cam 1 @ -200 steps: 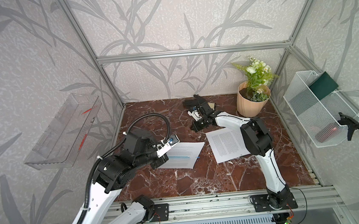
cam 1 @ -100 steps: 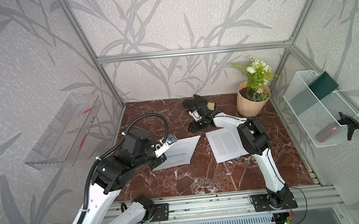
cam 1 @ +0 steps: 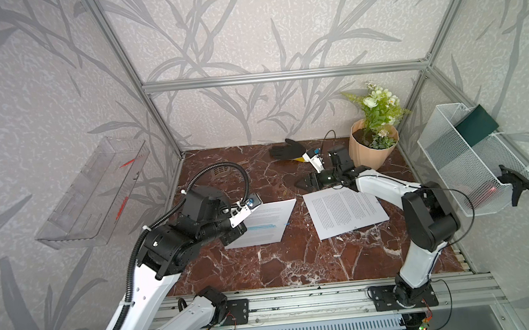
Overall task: Unclip the paperclips from the documents
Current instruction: Remove the paper clip from the document.
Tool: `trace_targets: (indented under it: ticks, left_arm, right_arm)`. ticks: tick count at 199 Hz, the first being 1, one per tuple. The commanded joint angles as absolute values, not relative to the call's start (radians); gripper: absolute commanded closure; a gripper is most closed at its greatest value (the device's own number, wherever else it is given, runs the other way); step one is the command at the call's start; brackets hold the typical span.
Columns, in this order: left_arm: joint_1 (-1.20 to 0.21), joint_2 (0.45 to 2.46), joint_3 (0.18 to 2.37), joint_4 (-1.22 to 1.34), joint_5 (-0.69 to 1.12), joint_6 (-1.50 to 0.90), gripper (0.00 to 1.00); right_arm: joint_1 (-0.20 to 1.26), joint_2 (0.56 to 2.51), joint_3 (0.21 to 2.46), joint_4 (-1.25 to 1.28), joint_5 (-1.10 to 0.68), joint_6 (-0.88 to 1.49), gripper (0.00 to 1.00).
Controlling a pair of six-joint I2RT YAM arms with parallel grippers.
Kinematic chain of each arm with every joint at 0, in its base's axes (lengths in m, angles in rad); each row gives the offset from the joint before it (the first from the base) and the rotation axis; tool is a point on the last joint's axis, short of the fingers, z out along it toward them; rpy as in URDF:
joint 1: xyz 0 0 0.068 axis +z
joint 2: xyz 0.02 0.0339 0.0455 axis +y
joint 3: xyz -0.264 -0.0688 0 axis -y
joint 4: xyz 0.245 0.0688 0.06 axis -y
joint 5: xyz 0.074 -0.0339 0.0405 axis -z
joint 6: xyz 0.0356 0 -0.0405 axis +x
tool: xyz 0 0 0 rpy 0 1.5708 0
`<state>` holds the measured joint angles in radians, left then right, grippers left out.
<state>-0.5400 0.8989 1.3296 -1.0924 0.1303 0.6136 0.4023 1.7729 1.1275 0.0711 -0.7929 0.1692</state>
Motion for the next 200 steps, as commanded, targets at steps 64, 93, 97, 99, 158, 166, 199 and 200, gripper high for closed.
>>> trace_targets:
  ticks: [64, 93, 97, 99, 158, 166, 199, 200]
  left_arm:
    - [-0.525, 0.945, 1.439, -1.098, 0.201, 0.618, 1.00]
    - [-0.522, 0.936, 1.452, -1.113, 0.183, 0.619, 1.00]
    - [-0.522, 0.936, 1.451, -1.114, 0.183, 0.617, 1.00]
    - [-0.522, 0.936, 1.452, -1.113, 0.183, 0.616, 1.00]
    - [-0.521, 0.940, 1.447, -1.085, 0.203, 0.598, 1.00]
    - [-0.521, 0.940, 1.447, -1.084, 0.205, 0.598, 1.00]
    - [-0.516, 0.943, 1.458, -1.092, 0.201, 0.606, 1.00]
    - [-0.516, 0.943, 1.457, -1.094, 0.202, 0.607, 1.00]
  right_arm:
    - [0.442, 1.819, 0.826, 1.022, -1.124, 0.430, 0.21]
    - [0.453, 1.801, 0.801, 1.077, -1.105, 0.439, 0.21]
    - [0.457, 1.793, 0.799, 1.059, -1.103, 0.418, 0.22]
    - [0.459, 1.788, 0.799, 1.041, -1.103, 0.407, 0.22]
    - [0.498, 1.712, 0.742, 0.876, -1.061, 0.210, 0.22]
    - [0.504, 1.712, 0.735, 0.880, -1.058, 0.210, 0.22]
    - [0.503, 1.645, 0.678, 0.870, -1.004, 0.183, 0.24]
    - [0.503, 1.642, 0.677, 0.867, -1.004, 0.180, 0.24]
